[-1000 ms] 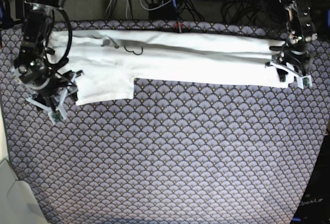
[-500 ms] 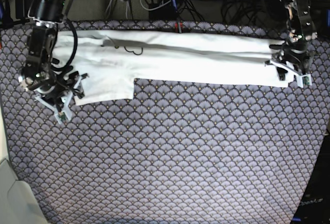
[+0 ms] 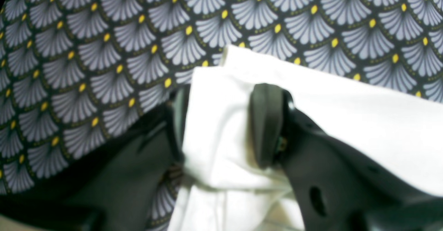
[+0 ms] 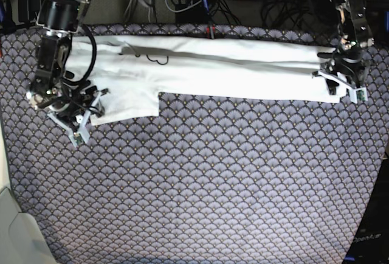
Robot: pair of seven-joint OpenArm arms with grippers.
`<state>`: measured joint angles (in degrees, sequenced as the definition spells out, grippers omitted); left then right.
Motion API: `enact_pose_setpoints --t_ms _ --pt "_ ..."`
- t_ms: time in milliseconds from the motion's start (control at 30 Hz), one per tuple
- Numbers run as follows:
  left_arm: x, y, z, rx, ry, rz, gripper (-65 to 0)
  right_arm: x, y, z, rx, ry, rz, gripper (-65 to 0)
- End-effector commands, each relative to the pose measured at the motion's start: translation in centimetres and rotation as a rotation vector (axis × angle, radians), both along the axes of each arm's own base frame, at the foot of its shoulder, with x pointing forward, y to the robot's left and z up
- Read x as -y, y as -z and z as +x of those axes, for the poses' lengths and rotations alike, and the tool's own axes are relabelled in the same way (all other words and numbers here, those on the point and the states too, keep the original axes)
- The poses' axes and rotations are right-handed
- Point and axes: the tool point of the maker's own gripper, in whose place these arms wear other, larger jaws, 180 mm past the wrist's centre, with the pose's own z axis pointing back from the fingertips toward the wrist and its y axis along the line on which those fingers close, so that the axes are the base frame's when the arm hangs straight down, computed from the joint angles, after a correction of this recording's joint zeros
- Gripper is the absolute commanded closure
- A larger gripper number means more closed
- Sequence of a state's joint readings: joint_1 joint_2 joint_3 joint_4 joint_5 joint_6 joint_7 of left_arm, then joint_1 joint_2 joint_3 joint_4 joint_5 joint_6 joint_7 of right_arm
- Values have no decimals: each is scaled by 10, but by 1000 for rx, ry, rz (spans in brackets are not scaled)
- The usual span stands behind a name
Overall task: Fold the T-shirt properly
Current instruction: 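Grasp the protruding sleeve flap with the right gripper and tuck it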
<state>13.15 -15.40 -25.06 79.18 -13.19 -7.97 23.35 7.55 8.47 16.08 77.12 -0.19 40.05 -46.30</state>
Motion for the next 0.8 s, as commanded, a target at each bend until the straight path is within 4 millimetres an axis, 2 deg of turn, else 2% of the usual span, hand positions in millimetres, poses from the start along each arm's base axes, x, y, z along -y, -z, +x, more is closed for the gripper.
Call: enact_pose_setpoints --t_ms 0,200,233,300,467,767 --pt "-6 -13 7 37 6 22 -277 -5 -8 9 30 -14 2 -225" --pt "-5 -13 7 38 6 21 -277 -25 -3 6 10 -83 -7 -14" --pt "-5 -13 7 38 6 21 -277 -26 -4 7 10 -90 -11 0" --pt "-5 -13 7 38 6 21 -277 -24 -5 7 13 -92 -17 0" --pt "-5 -13 7 38 7 21 -277 -22 -23 5 70 -100 -51 0" --pt "-5 -12 7 37 7 20 -277 -22 -65 -20 156 -131 -151 0"
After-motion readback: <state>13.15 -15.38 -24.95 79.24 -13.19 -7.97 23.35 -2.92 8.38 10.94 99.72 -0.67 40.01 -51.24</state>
